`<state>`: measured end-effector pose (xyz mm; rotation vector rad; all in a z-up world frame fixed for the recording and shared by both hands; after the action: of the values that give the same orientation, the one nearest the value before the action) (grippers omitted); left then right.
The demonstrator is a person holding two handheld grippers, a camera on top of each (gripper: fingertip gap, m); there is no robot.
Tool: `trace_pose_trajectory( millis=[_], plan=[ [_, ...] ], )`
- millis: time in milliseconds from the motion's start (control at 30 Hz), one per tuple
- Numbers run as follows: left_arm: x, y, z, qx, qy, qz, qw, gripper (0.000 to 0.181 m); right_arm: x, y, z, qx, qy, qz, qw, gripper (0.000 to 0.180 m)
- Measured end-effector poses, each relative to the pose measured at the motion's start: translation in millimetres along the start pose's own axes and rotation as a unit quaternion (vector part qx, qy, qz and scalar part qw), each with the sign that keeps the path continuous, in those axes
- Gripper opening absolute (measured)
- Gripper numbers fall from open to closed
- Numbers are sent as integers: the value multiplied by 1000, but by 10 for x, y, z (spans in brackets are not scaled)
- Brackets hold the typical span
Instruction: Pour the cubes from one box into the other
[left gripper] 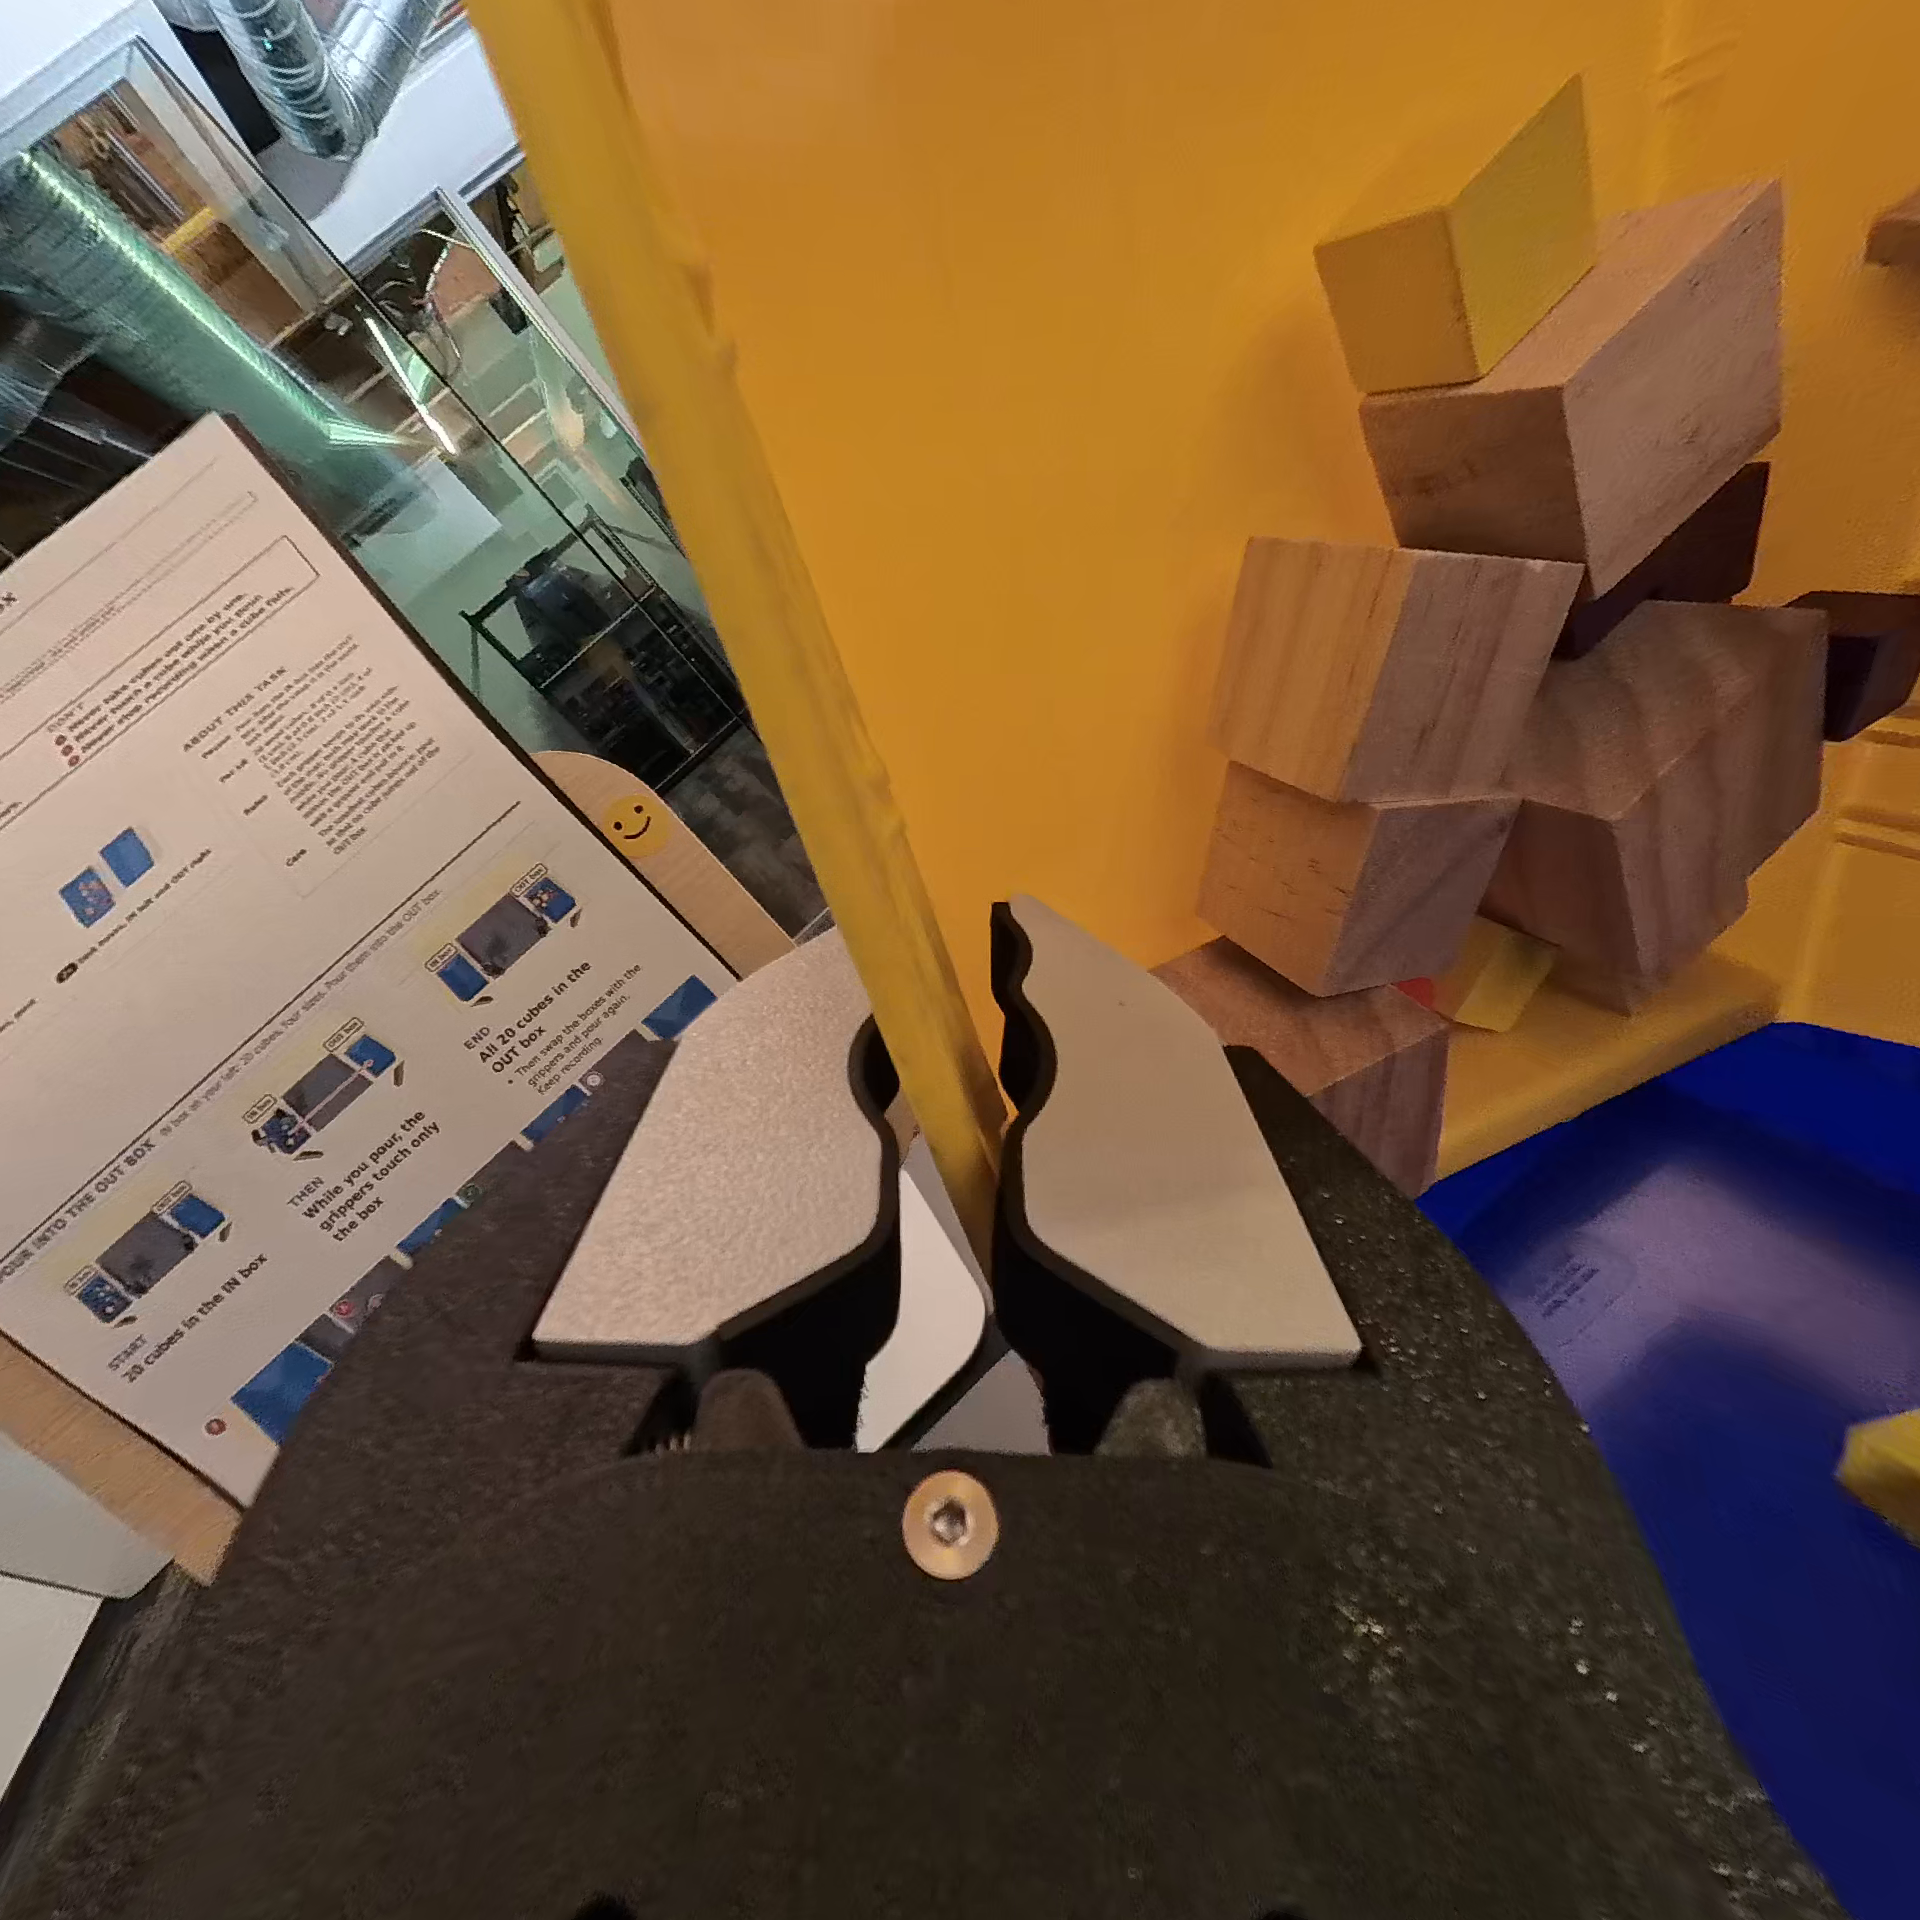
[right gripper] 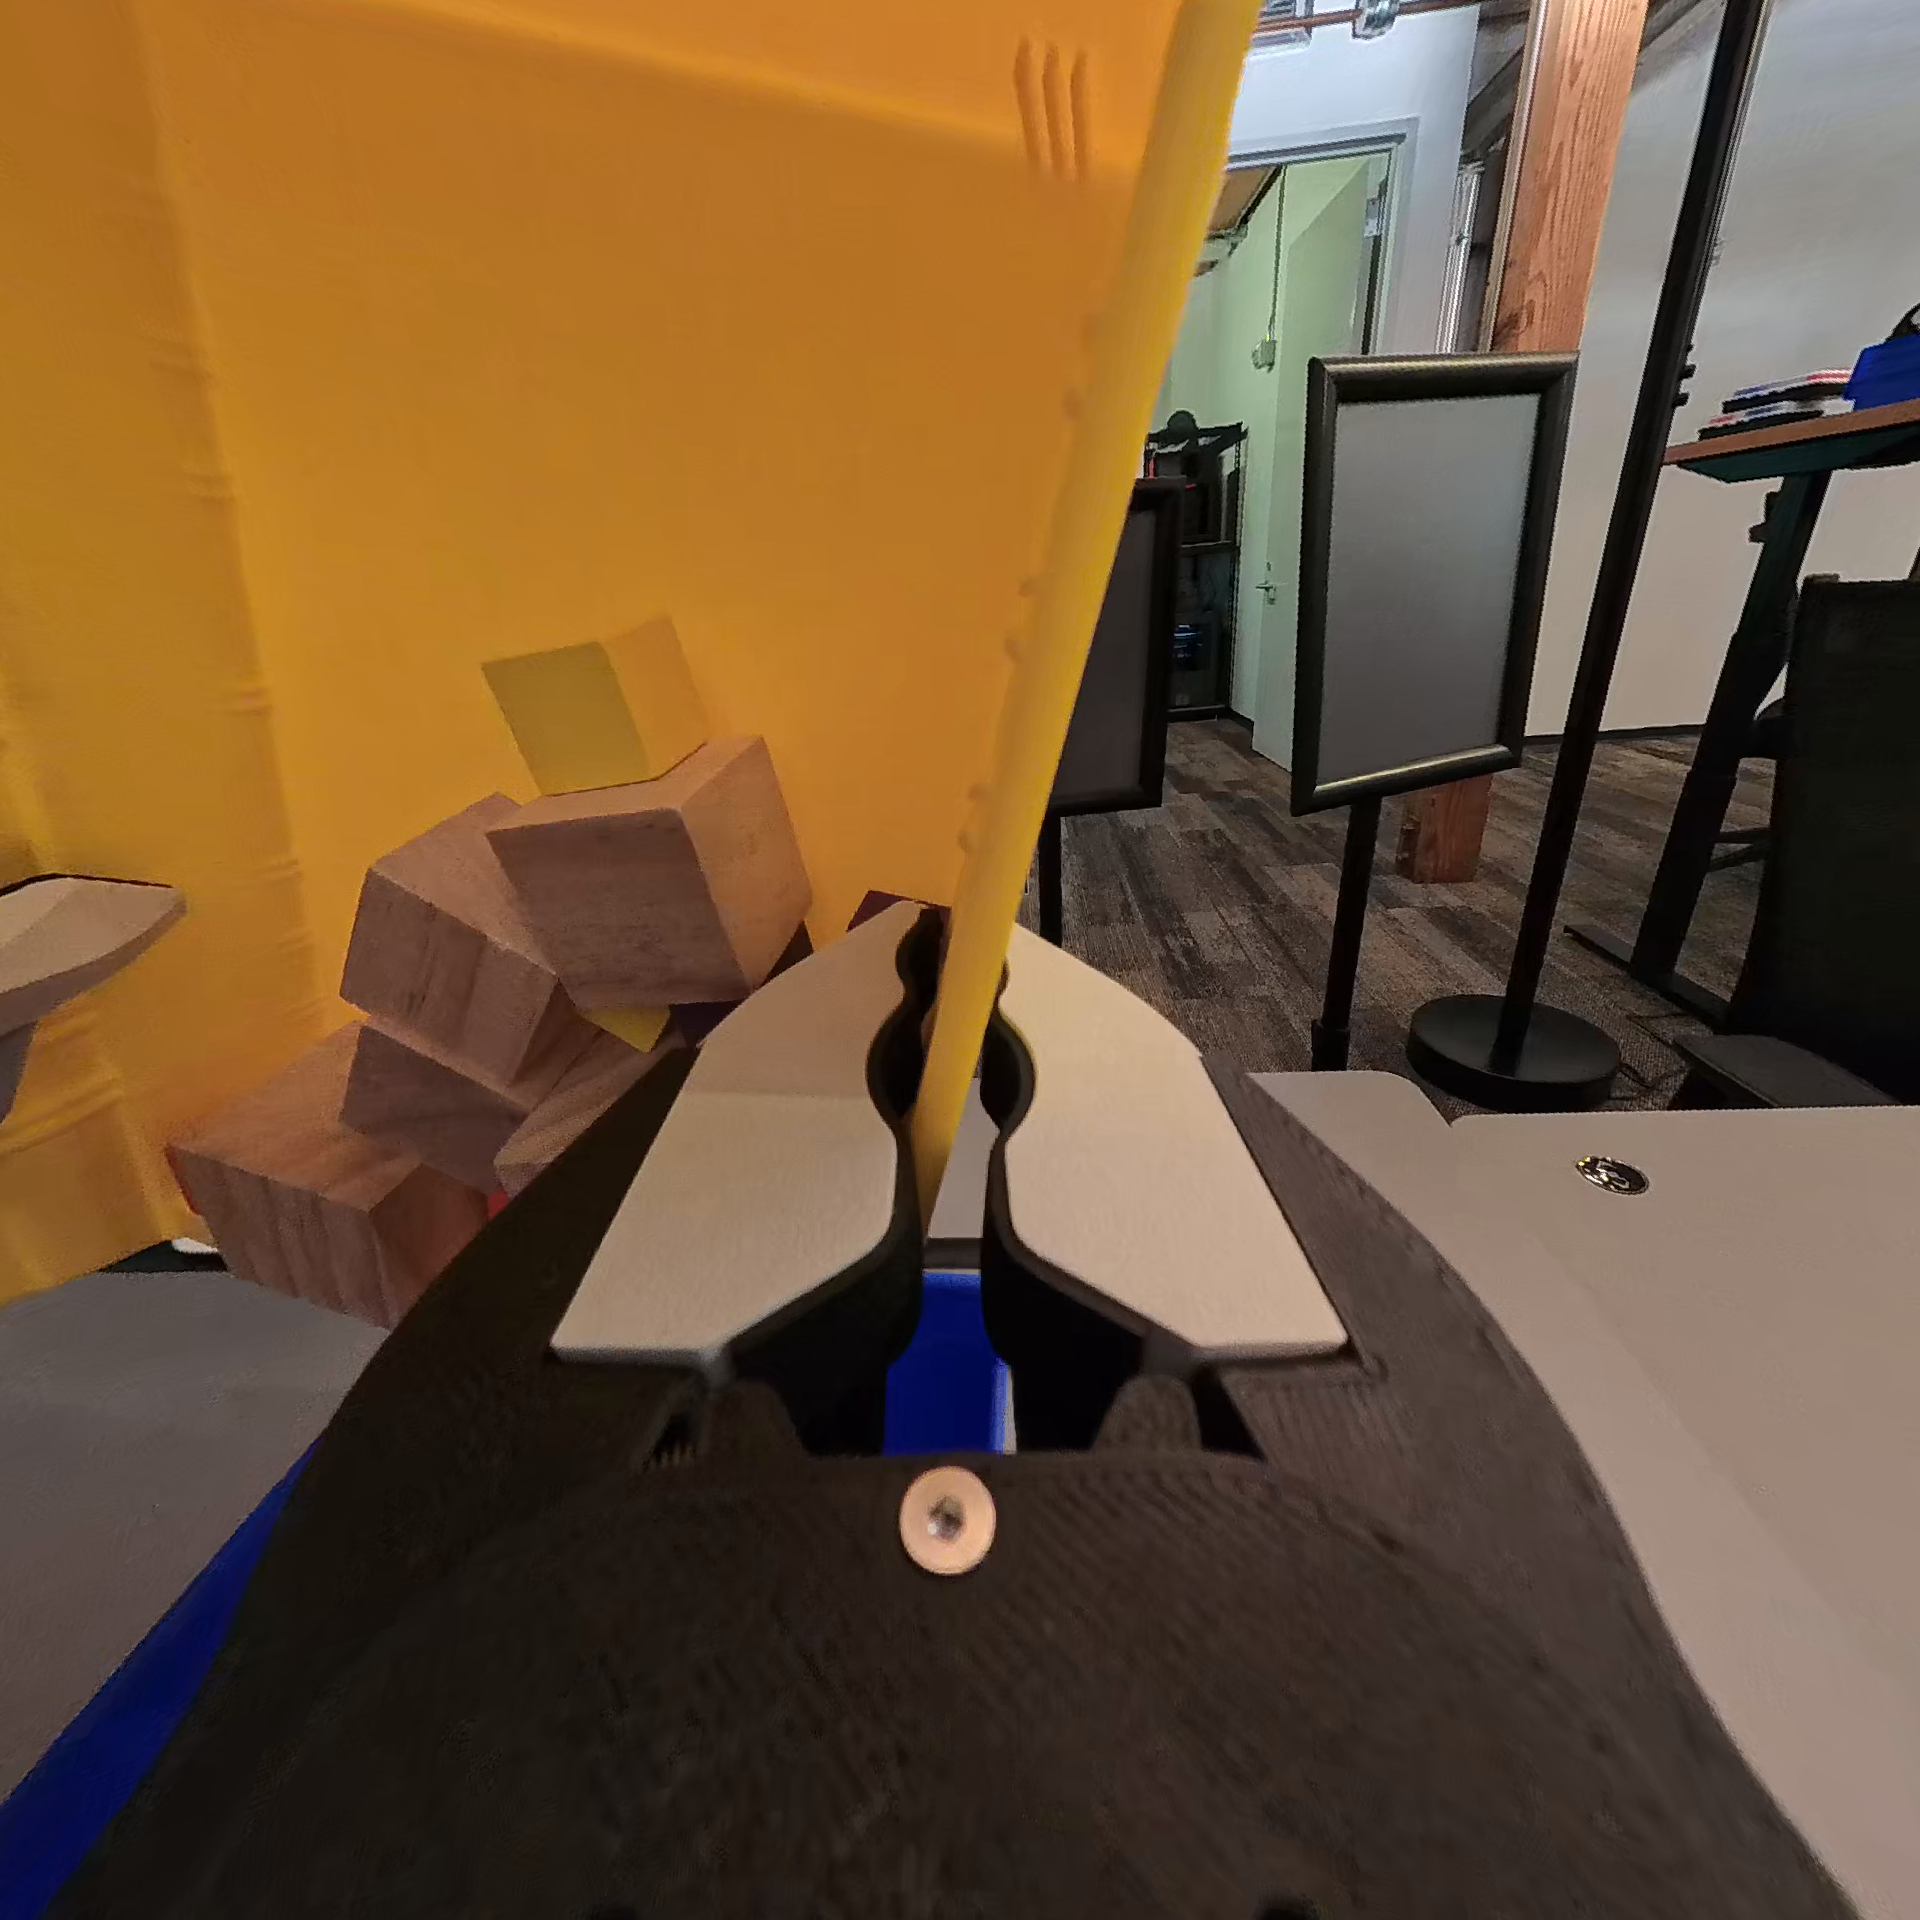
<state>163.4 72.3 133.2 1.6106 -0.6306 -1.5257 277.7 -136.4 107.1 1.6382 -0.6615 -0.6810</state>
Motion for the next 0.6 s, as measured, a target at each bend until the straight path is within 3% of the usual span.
trace_pose_trajectory(
  millis=[600],
  plan=[
    [0, -52, -54, -16, 0, 1, 1000, 14, -2, -56, -50, -15, 2, 1, 1000, 4]
  ],
)
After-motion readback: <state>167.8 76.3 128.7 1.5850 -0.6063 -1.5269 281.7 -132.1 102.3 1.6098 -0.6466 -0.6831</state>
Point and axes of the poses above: each gripper's, where its closed fingertips meet, z back along the fingers, y out of its top, x = y × z across the jaws, the point moved 10 cm from there along z, back along the fingers
